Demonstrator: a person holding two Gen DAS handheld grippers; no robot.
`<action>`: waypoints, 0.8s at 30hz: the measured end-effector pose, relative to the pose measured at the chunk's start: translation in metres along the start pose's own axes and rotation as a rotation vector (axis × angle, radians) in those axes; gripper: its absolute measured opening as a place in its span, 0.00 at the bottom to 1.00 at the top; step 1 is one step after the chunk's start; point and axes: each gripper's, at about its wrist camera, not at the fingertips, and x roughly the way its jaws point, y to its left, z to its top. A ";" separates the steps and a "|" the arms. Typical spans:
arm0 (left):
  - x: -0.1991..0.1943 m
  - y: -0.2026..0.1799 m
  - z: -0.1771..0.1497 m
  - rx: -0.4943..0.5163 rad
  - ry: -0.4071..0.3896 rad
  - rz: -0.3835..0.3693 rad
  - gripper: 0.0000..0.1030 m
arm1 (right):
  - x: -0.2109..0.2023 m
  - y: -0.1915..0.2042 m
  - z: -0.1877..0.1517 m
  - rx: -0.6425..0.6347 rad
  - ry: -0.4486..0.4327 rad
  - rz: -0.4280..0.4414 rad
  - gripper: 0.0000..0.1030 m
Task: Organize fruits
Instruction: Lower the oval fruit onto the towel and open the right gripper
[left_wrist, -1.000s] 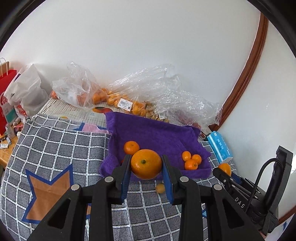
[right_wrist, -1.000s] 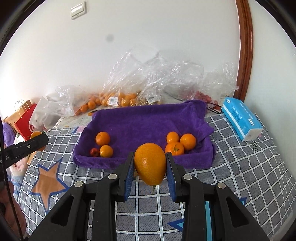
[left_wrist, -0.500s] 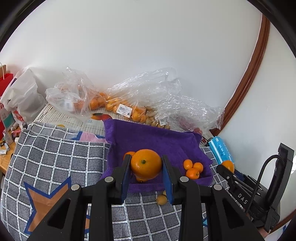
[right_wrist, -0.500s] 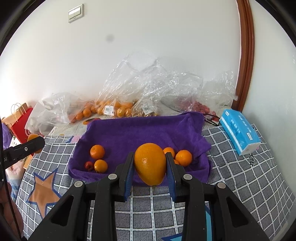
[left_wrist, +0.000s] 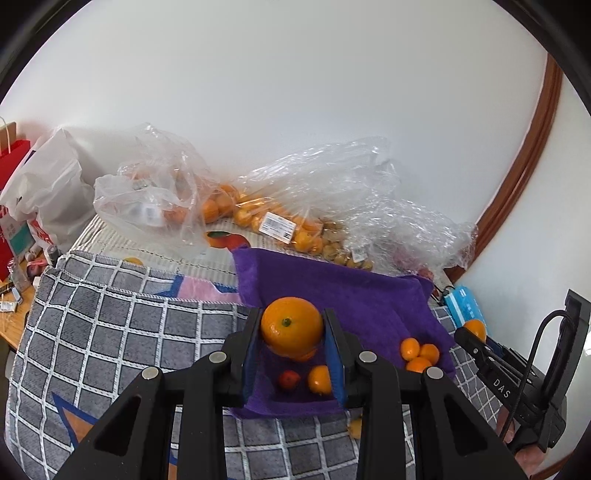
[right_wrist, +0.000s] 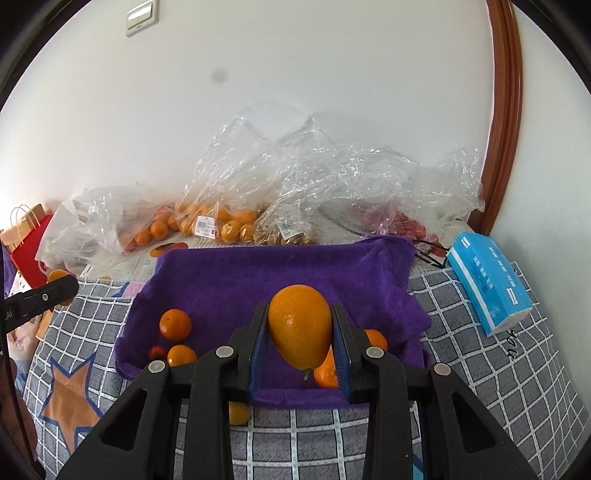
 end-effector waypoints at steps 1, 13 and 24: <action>0.002 0.004 0.001 -0.004 -0.001 0.005 0.29 | 0.004 0.000 0.001 0.001 0.004 0.003 0.31; 0.040 0.018 -0.006 -0.021 0.070 -0.007 0.29 | 0.081 0.010 -0.033 0.005 0.168 0.053 0.31; 0.082 0.001 -0.026 -0.007 0.186 -0.025 0.29 | 0.098 0.008 -0.042 0.004 0.186 0.084 0.34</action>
